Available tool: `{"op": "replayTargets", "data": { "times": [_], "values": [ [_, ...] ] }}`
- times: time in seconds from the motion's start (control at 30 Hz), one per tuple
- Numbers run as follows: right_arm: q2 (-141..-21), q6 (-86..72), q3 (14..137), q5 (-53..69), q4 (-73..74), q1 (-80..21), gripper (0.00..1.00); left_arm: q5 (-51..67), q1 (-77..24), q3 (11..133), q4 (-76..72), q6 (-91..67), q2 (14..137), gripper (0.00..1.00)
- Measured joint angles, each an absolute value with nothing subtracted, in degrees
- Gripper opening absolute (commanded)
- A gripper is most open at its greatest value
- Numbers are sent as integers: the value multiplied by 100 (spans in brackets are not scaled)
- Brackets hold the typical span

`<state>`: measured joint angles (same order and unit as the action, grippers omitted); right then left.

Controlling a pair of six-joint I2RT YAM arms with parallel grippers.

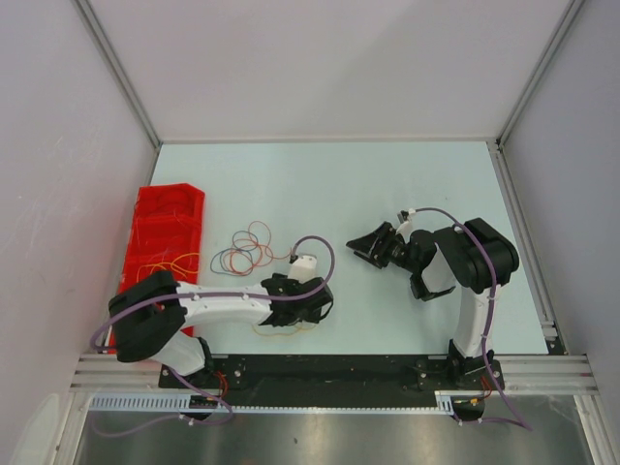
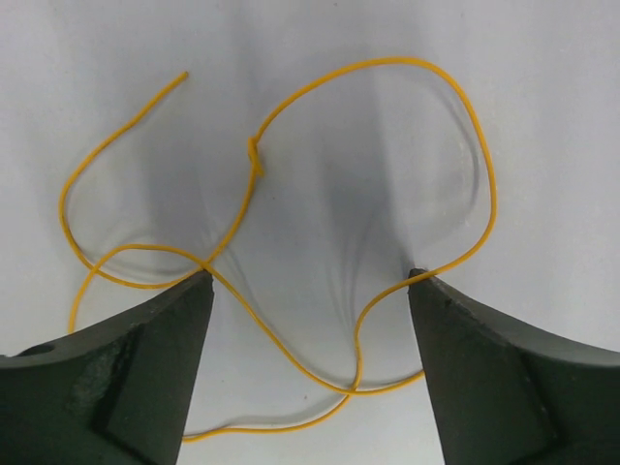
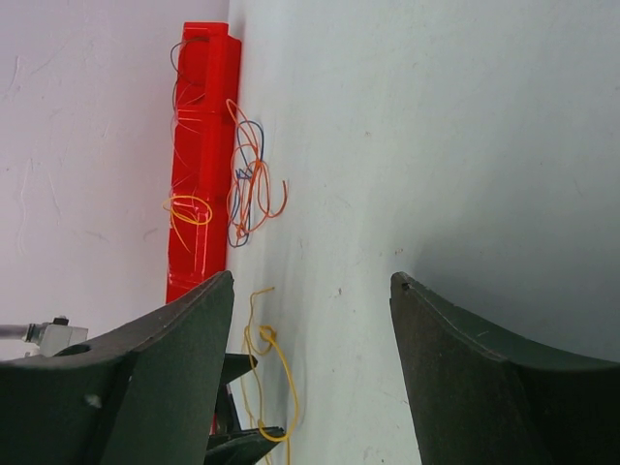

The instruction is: Untangle the cables

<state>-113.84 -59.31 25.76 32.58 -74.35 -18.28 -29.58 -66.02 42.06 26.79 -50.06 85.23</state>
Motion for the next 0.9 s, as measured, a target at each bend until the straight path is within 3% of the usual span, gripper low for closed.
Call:
{"op": "replayTargets", "data": {
  "times": [0.17, 0.23, 0.27, 0.3, 0.6, 0.9],
  "values": [
    [-11402, -5953, 2576, 3269, -7465, -1824, 72, -2989, -6464, 4071, 2335, -5002, 8508, 57],
    [-11408, -5955, 2576, 3273, -7474, -1822, 72, -3000, -6399, 3942, 2137, -5000, 8438, 34],
    [-11410, -5957, 2576, 3275, -7483, -1822, 72, -3028, -6368, 3892, 2071, -5004, 8401, 7],
    [-11413, -5955, 2576, 3284, -7485, -1820, 72, -3070, -6324, 3809, 1975, -4974, 8346, 0],
    [-11439, -5986, 2576, 3306, -7535, -1813, 72, -3037, -6233, 3634, 1942, -4744, 8093, 0],
    [-11450, -5999, 2576, 3310, -7557, -1809, 72, -2788, -6230, 4484, 3076, -4327, 6453, 0]
  ]
}}
